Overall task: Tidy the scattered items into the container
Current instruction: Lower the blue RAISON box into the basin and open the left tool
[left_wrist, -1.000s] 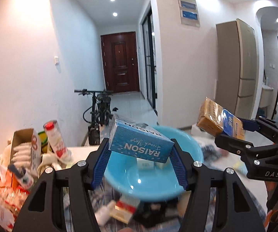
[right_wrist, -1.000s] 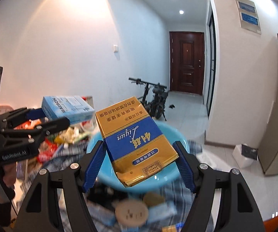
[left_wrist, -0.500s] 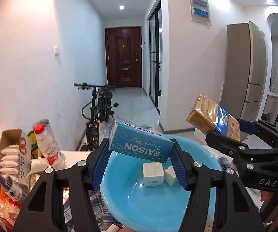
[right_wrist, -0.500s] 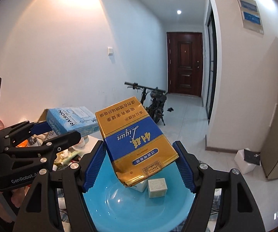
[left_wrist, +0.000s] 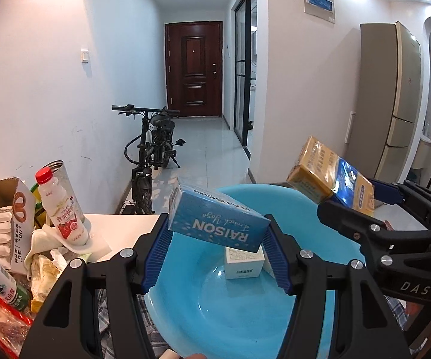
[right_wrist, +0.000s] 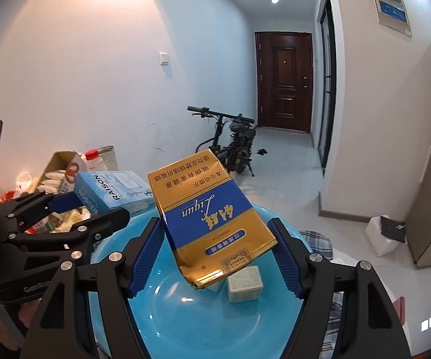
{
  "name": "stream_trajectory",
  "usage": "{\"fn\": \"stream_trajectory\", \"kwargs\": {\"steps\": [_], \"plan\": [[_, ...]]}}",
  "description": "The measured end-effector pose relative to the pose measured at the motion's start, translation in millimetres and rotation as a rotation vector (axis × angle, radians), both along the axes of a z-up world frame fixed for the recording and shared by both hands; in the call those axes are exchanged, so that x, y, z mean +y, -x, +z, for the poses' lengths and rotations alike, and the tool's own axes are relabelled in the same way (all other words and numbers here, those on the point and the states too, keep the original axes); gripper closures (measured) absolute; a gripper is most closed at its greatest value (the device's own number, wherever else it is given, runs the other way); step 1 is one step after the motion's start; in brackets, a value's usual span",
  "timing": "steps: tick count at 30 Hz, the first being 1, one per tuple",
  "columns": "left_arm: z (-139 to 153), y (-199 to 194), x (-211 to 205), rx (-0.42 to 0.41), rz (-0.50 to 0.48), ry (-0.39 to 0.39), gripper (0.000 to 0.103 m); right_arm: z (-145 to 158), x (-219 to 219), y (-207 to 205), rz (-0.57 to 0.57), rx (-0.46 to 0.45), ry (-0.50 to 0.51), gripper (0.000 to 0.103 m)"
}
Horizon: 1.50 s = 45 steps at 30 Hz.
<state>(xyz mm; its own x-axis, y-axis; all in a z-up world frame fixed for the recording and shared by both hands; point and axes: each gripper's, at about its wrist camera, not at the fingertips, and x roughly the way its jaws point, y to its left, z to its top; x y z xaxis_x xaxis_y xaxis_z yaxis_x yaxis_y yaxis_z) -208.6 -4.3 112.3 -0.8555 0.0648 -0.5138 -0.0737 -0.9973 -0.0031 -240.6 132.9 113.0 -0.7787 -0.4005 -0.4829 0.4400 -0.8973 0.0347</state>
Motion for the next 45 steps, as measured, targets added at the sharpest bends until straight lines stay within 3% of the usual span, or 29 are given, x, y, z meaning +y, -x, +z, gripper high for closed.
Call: {"fn": "stream_trajectory", "kwargs": {"steps": [8,45], "plan": [[-3.9,6.6,1.8,-0.009,0.001,0.012,0.044,3.2,18.5,-3.1,-0.006,0.002,0.031,0.03],[-7.1,10.1,-0.8,-0.014,-0.003,0.004,0.044,5.8,6.8,-9.7,0.012,0.023,-0.018,0.03]]}}
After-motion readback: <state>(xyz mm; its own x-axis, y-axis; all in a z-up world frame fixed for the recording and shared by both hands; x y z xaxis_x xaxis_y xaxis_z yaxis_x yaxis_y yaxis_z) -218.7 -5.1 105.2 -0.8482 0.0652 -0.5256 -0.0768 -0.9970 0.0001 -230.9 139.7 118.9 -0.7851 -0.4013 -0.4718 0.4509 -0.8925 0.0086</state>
